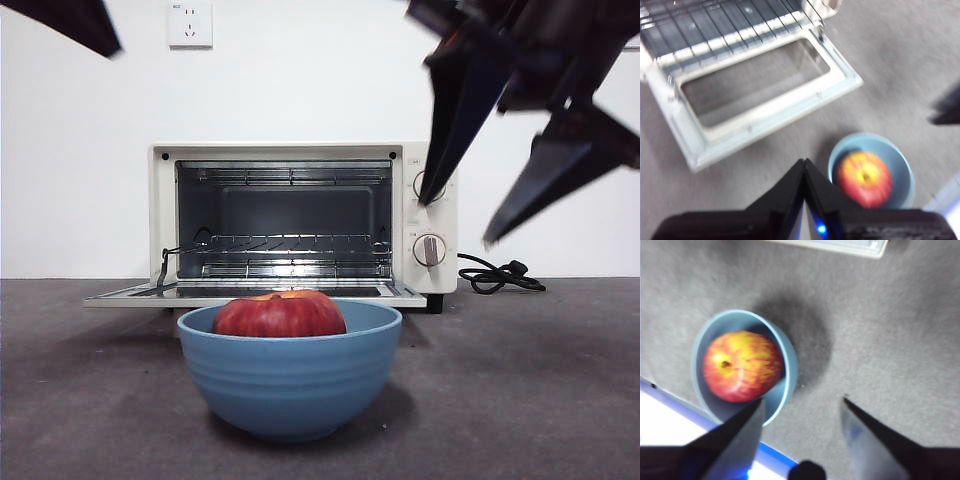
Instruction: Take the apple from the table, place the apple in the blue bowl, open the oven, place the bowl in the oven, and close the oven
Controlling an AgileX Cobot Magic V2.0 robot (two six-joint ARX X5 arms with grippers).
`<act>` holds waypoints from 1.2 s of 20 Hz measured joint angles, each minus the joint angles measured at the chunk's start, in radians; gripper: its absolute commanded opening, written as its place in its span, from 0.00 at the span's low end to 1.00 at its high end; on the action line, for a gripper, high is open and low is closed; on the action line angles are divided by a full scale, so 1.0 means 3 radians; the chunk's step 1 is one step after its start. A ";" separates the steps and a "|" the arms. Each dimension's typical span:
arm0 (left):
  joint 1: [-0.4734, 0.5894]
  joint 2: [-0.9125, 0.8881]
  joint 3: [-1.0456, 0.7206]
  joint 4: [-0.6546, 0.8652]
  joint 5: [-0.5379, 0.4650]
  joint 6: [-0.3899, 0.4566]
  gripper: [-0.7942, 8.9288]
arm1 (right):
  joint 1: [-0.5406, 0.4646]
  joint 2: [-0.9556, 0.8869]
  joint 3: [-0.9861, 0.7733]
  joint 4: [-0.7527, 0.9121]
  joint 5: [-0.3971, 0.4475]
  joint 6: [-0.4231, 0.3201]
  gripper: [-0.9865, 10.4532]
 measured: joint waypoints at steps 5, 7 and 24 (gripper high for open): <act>0.0000 -0.0394 0.0000 -0.0364 0.0000 0.0000 0.08 | 0.0257 0.0430 0.0123 -0.0010 0.0000 0.0070 0.33; 0.0000 -0.0458 0.0000 -0.0418 0.0000 -0.0017 0.08 | 0.0359 0.0580 0.0231 -0.0045 0.0089 0.0114 0.33; 0.0000 -0.0561 0.0000 -0.0623 0.0000 -0.0090 0.08 | 0.0465 0.1185 0.0617 -0.0050 0.0441 0.0219 0.08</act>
